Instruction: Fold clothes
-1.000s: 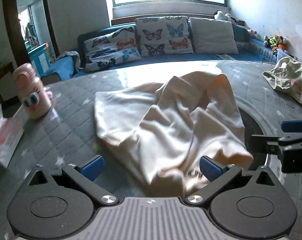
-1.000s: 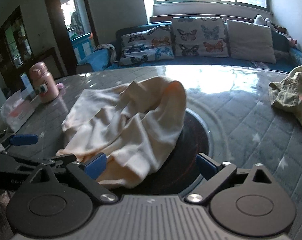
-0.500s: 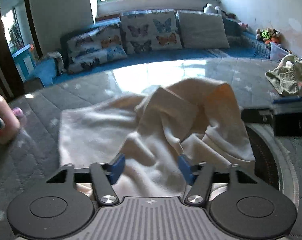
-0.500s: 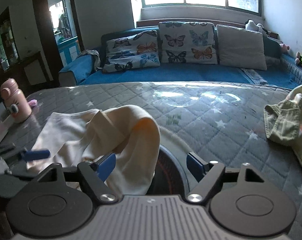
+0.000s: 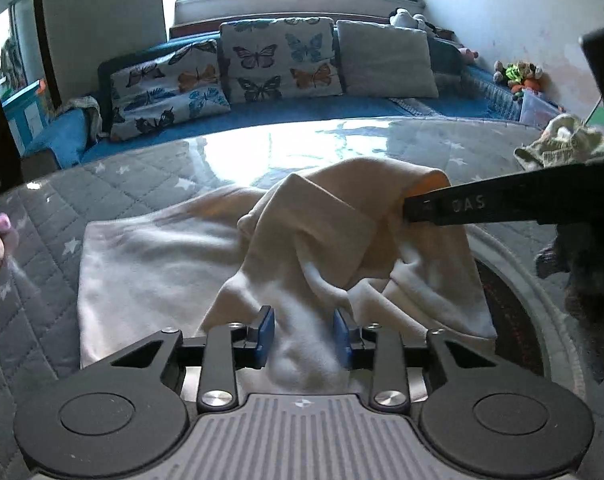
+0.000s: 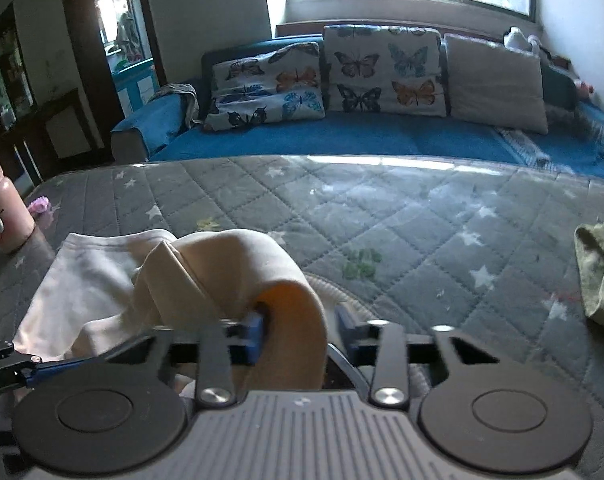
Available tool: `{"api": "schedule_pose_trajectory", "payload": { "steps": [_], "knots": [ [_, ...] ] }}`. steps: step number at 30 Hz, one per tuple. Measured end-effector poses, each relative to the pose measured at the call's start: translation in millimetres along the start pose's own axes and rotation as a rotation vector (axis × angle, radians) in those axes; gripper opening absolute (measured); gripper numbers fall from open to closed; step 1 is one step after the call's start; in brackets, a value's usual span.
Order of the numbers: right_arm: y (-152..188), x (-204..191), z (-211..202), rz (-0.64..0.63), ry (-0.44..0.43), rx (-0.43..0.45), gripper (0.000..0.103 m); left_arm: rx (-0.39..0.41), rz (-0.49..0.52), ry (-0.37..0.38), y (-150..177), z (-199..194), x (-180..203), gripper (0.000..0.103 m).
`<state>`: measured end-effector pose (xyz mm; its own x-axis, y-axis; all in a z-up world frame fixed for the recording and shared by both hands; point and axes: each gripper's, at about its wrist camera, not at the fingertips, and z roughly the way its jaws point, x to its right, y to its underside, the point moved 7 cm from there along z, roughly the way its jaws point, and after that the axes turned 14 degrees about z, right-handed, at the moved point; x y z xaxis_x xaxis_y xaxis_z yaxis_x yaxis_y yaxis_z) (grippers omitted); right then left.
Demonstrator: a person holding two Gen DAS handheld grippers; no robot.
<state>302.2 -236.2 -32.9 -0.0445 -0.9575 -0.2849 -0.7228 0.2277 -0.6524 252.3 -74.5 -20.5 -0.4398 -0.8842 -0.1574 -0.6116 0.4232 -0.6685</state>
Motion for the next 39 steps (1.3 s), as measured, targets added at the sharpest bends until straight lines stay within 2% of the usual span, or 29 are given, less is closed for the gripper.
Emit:
{"api": "schedule_pose_trajectory", "payload": {
  "steps": [2,3,5,7,9,13,18,26,28,32,34,37,38,39],
  "knots": [
    [1,1,-4,0.01,-0.009,0.011,0.013,-0.003,-0.001,-0.001,-1,3,-1,0.035],
    [0,1,-7,0.006,-0.006,0.022,0.009,-0.005,-0.002,-0.002,-1,4,-1,0.028],
    [-1,3,-17,-0.004,-0.005,0.047,0.009,-0.008,-0.003,-0.004,-2,7,-1,0.015],
    [-3,7,-26,-0.009,0.001,0.067,0.008,0.0,-0.009,-0.015,-2,4,-4,0.008],
    [-3,10,-36,-0.007,0.014,0.088,0.008,0.009,-0.015,-0.027,-1,0,-6,0.006],
    [-4,25,-64,0.005,0.039,0.125,0.007,0.051,-0.068,-0.05,-4,-22,-19,0.005],
    [7,48,-99,0.066,0.052,0.16,0.007,0.121,-0.164,-0.092,6,-67,-53,0.005],
    [43,104,-155,0.212,0.098,0.203,0.007,0.09,-0.252,-0.159,70,-111,-93,0.002],
    [60,122,-164,0.252,0.119,0.179,0.008,0.082,-0.274,-0.175,86,-122,-103,0.002],
    [98,154,-175,0.263,0.228,0.128,0.01,0.065,-0.317,-0.209,119,-144,-122,0.002],
    [109,160,-180,0.246,0.246,0.114,0.011,0.046,-0.313,-0.206,123,-140,-121,0.003],
    [106,151,-185,0.185,0.242,0.134,0.013,0.029,-0.299,-0.202,125,-134,-115,0.006],
    [102,143,-183,0.165,0.223,0.139,0.017,0.033,-0.29,-0.2,123,-132,-111,0.01],
    [98,136,-182,0.145,0.205,0.144,0.023,0.041,-0.272,-0.201,118,-131,-106,0.019]
  ]
}}
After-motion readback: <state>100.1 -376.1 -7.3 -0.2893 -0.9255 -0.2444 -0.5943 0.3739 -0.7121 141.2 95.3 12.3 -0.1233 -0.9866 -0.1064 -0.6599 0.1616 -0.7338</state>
